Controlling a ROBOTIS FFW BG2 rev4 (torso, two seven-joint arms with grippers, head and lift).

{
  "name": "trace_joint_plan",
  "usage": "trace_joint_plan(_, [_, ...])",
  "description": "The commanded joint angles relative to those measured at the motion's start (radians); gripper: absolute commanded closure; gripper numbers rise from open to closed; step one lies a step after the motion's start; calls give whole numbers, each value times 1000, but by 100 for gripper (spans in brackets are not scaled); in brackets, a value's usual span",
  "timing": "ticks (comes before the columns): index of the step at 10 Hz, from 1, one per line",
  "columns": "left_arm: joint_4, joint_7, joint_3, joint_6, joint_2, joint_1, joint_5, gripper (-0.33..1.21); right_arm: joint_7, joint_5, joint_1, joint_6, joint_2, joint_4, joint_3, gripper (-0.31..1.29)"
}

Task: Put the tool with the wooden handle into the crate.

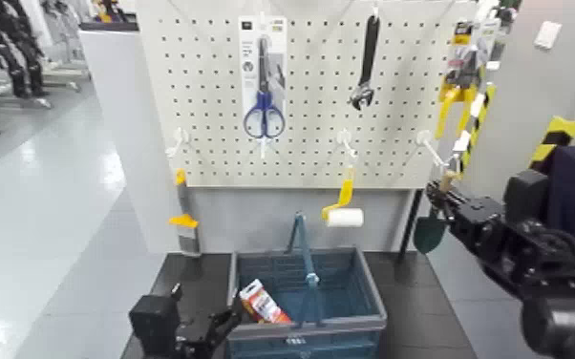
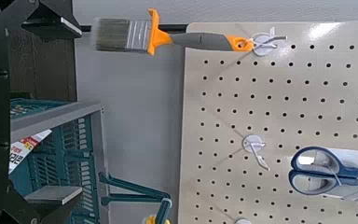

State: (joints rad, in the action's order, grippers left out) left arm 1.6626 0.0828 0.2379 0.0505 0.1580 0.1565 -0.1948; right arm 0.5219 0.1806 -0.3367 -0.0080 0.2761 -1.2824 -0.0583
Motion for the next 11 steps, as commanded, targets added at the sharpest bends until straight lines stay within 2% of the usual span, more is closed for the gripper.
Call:
trace_joint_plan(1, [0,0,0,-4,-1,0,0,13,-26,0,71,108,-12,-176,-15,124])
trace_joint_plan(7, [2,0,-5,-4,-5,5,2,12,-23,117,142,186,-41,-339,3,124])
trace_joint_plan(9, [2,0,-6,-4,-6,6,2,12,-23,148,163,187,-61,-365,9,124])
trace_joint_plan(11, [3,0,-5,-4,-6,6,2,12,-26,181,177,155,-92,-337,20,125])
